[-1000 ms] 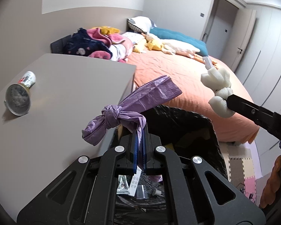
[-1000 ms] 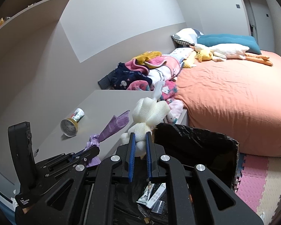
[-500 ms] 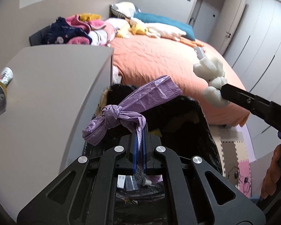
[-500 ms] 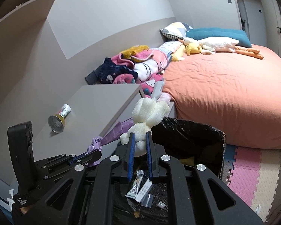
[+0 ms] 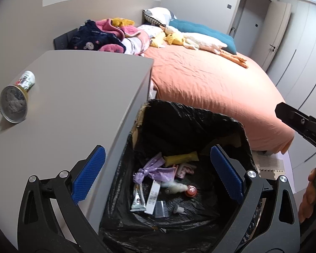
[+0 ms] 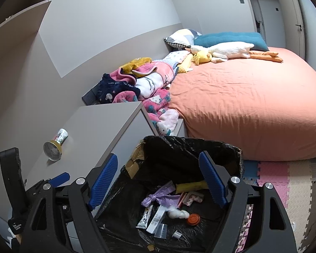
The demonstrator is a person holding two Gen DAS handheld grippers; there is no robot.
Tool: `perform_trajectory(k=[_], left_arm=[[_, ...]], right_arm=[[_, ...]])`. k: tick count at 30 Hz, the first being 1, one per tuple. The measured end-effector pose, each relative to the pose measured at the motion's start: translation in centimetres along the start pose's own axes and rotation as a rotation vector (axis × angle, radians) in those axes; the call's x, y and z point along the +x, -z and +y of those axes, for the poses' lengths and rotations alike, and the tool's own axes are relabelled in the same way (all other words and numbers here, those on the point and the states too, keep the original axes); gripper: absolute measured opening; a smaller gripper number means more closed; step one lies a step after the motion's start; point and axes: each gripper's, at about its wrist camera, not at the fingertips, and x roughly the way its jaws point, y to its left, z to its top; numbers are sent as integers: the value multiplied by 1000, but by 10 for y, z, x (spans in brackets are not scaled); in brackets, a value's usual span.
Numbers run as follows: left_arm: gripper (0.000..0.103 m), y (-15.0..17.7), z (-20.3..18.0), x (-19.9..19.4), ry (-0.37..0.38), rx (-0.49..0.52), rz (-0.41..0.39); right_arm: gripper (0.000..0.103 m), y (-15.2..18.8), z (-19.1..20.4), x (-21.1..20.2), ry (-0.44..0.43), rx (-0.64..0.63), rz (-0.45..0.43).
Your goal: Collect trash
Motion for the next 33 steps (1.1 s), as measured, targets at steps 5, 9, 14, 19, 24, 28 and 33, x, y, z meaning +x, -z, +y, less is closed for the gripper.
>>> perform_trajectory(k=[5, 9, 14, 19, 24, 28, 33], left_arm=[[97, -1, 18, -4, -32, -27, -5], [97, -1, 35, -7, -55, -58, -11], [97, -1, 57, -12, -90, -82, -19], [97, -2, 80, -19, -131, -111, -32], [97, 0, 104, -24, -160, -141, -34], [97, 2, 125, -30, -183, -163, -35], [97, 2, 151, -37, -208, -194, -42]], right_arm=[[80, 1, 11, 9, -22, -13, 16], [80, 1, 25, 18, -40, -35, 29], [80, 0, 47, 30, -69, -61, 43], [80, 0, 66, 41, -90, -74, 53], [80, 0, 92, 54, -115, -110, 70], [80, 2, 110, 66, -137, -128, 87], [80, 6, 133, 77, -162, -155, 106]])
